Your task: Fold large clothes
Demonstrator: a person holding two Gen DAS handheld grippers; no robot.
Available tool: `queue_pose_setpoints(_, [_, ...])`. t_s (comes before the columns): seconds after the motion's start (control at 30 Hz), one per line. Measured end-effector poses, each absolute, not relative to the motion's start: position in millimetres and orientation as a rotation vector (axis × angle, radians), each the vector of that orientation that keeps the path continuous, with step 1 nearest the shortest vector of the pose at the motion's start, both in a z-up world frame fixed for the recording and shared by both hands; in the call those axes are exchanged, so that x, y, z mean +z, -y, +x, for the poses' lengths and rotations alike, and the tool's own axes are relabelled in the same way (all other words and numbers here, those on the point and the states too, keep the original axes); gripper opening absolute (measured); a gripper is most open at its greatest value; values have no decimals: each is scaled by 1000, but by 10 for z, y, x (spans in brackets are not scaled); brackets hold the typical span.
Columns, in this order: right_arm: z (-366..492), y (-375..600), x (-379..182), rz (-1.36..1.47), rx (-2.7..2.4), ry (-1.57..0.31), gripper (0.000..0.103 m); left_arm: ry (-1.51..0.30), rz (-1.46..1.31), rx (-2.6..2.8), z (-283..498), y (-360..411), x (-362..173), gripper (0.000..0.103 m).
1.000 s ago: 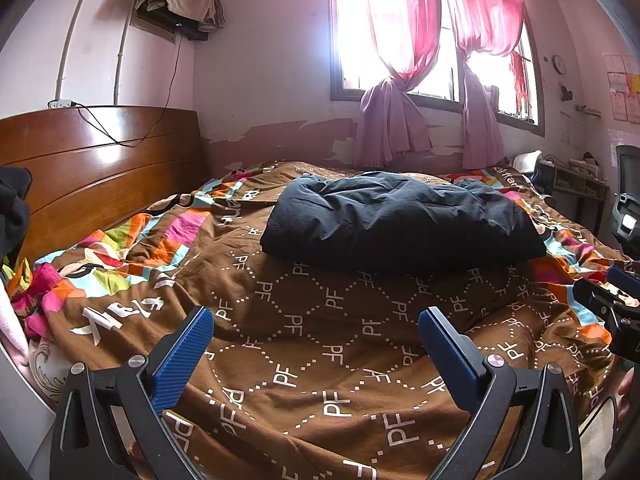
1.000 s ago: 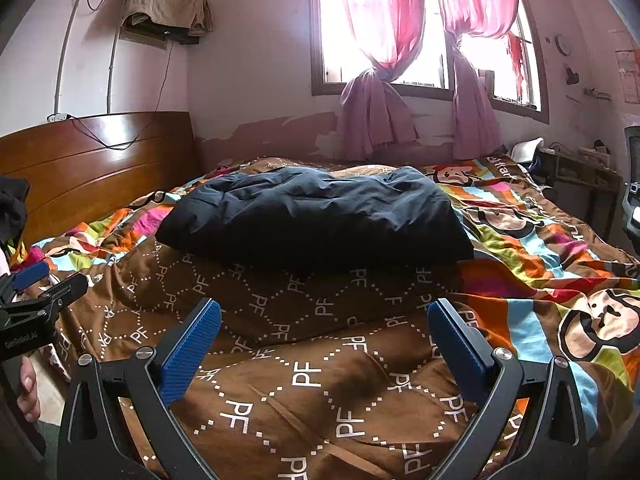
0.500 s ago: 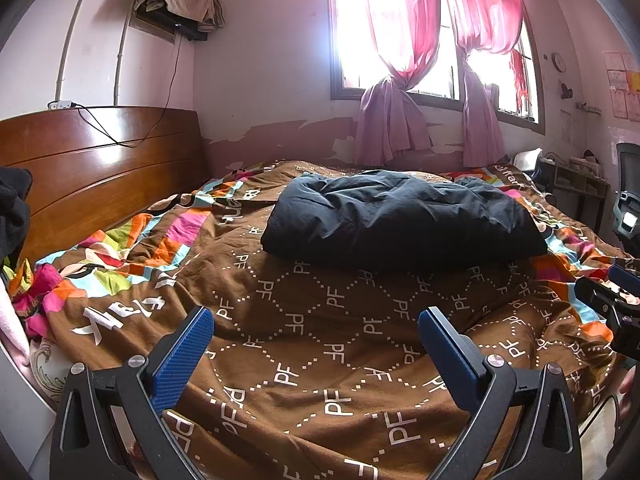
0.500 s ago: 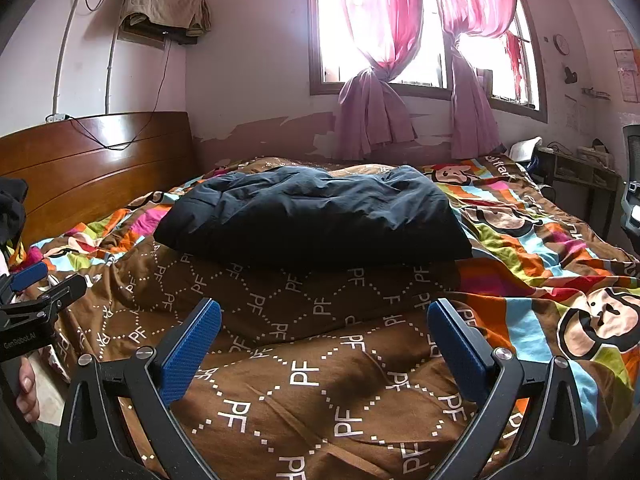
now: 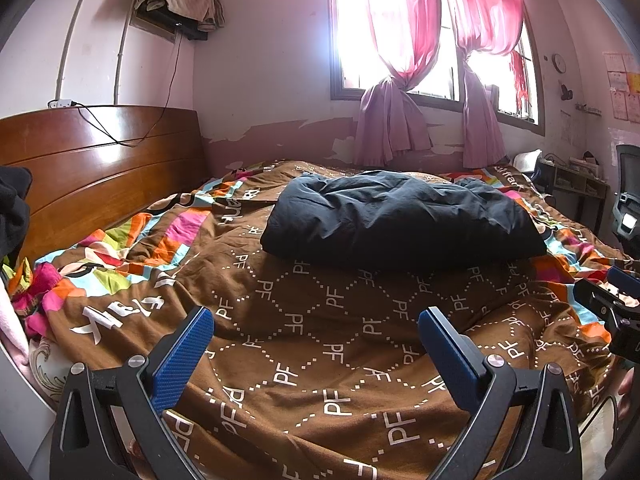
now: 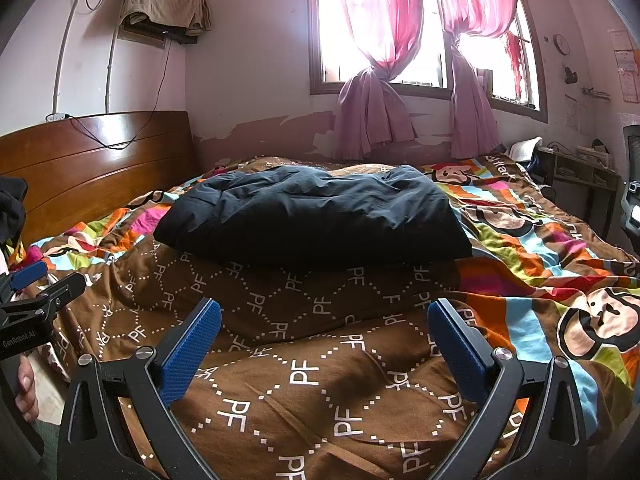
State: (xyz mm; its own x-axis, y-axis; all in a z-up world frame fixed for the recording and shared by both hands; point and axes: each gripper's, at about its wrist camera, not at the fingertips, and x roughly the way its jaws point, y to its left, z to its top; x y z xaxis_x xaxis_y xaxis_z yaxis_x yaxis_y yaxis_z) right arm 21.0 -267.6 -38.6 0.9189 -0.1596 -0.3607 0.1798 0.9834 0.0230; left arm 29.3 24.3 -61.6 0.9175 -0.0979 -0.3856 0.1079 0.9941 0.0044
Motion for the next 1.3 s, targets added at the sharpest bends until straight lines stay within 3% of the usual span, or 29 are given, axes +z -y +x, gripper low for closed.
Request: queue_pose_setpoints(1.3, [214, 2658, -394, 54, -176, -369, 102, -399, 36, -86, 319, -259, -590, 103])
